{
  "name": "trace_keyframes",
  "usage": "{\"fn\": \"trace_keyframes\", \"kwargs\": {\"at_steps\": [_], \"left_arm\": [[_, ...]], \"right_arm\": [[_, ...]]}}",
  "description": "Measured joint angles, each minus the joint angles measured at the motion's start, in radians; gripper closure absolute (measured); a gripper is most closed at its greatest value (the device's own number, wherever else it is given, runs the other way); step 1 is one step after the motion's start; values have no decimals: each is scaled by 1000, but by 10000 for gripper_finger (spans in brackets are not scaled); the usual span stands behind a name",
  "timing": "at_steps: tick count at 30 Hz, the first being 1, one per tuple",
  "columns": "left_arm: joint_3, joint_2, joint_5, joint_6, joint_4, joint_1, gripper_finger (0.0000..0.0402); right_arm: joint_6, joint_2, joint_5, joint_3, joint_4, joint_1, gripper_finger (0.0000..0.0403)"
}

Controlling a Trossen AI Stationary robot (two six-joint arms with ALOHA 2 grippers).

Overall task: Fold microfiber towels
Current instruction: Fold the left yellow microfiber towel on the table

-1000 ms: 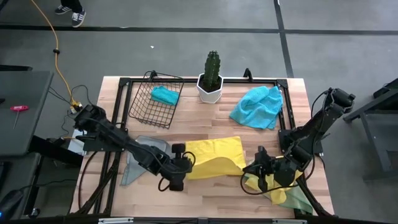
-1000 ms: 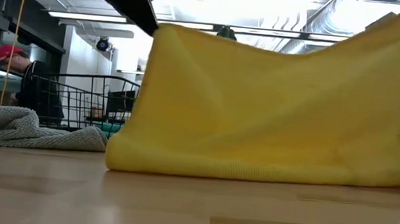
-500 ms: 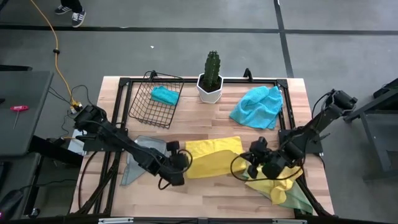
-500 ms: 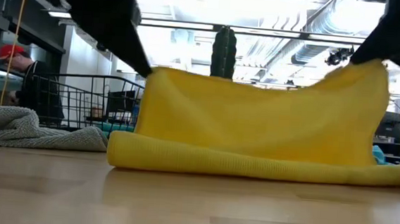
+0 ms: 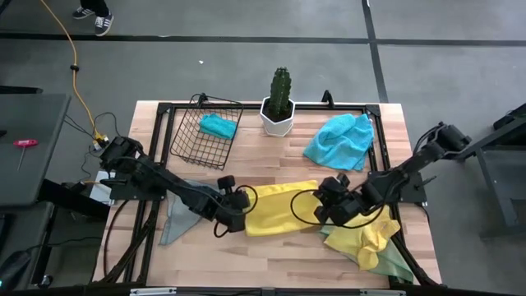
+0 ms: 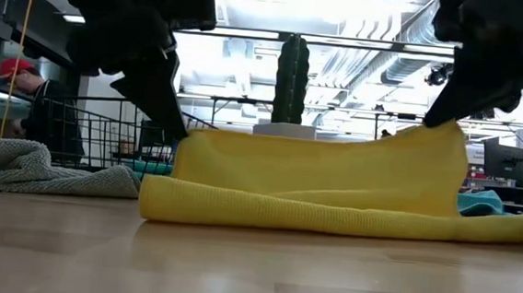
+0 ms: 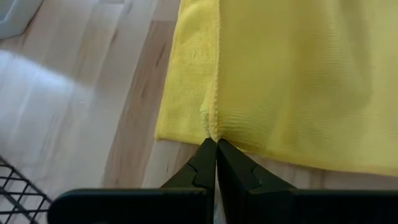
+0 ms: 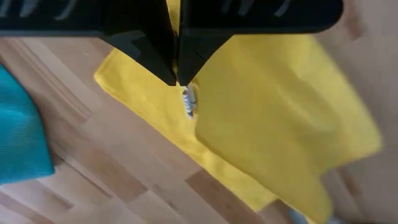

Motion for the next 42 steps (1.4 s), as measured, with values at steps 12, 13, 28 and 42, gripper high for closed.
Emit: {"fn": "trace_keyframes", "kwargs": {"at_steps": [12, 13, 28, 42], "left_arm": [[0, 0, -49, 13, -19, 60, 402], [0, 0, -50, 13, -19, 66, 402], [0, 0, -35, 20, -9, 52, 402], [1, -1, -134, -11, -30, 29, 402]], "right_arm": [[14, 75, -15, 0, -14, -103, 403], [7, 76, -16, 0, -16, -109, 403], [10, 36, -338, 267, -436, -57, 403], [55, 51, -253, 38, -265, -152, 403]]}}
